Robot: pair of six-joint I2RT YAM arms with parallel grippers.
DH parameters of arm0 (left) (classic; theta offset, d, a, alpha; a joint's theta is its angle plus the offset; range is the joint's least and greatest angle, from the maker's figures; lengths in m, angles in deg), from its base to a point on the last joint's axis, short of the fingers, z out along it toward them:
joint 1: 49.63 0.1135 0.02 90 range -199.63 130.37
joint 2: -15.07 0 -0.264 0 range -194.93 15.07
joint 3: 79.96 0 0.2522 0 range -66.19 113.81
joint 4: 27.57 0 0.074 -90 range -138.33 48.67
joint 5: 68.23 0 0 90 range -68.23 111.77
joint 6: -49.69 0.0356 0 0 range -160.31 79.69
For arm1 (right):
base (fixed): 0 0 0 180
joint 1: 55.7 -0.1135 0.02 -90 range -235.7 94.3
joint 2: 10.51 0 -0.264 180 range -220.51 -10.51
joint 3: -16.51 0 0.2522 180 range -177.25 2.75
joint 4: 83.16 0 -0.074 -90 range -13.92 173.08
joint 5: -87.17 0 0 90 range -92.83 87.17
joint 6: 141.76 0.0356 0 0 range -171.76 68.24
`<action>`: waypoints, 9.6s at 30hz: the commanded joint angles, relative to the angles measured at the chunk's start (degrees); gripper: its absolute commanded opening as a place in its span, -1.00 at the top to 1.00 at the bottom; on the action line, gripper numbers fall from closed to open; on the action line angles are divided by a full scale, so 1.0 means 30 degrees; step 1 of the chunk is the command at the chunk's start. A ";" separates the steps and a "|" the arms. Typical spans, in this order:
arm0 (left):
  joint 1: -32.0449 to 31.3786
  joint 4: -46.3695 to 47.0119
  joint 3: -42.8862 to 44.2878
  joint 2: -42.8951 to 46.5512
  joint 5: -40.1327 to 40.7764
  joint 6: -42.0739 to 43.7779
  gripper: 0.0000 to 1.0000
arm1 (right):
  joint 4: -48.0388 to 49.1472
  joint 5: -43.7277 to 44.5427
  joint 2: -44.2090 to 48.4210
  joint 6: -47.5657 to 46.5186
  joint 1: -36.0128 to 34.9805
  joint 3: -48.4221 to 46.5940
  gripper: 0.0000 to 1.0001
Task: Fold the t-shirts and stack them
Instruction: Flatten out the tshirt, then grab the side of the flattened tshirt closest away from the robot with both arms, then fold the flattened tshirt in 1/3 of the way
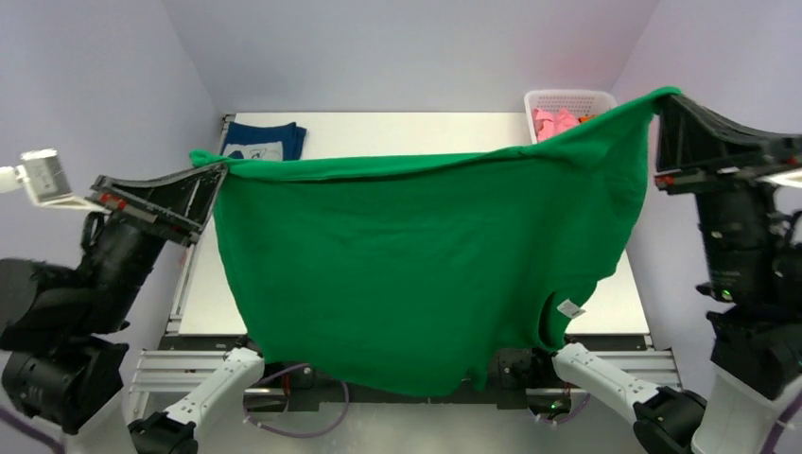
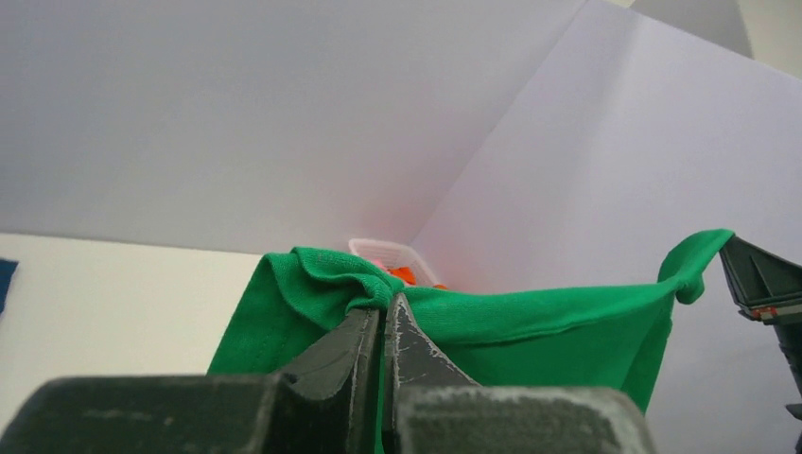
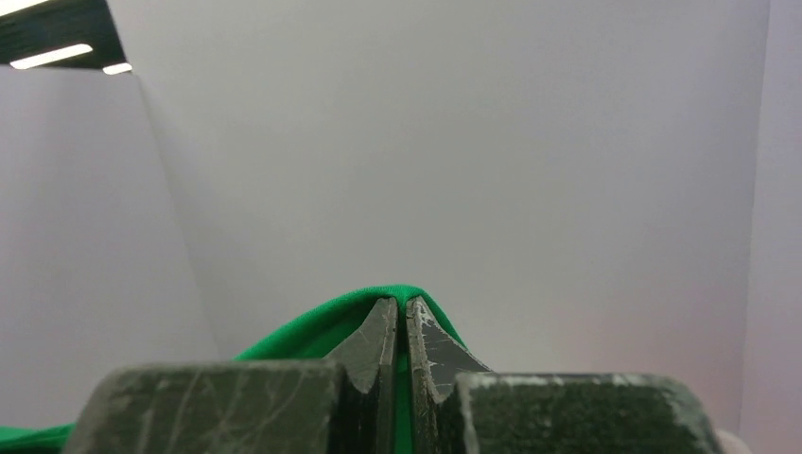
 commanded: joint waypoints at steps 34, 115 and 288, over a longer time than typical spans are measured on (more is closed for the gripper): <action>0.4788 0.3031 0.3855 -2.8166 -0.0146 -0.2613 0.80 | 0.5407 0.6900 -2.0533 0.2261 0.3801 0.5022 1.00; 0.2533 0.0136 -0.8396 -2.1749 0.0069 -0.2259 -1.00 | 0.0684 -0.1023 -2.0218 0.8828 0.4581 0.9666 -0.74; 0.4494 -0.0865 -1.5622 -1.1931 0.2220 -0.7381 1.00 | -0.8252 -0.3204 -1.3485 0.6189 0.4023 1.0210 1.00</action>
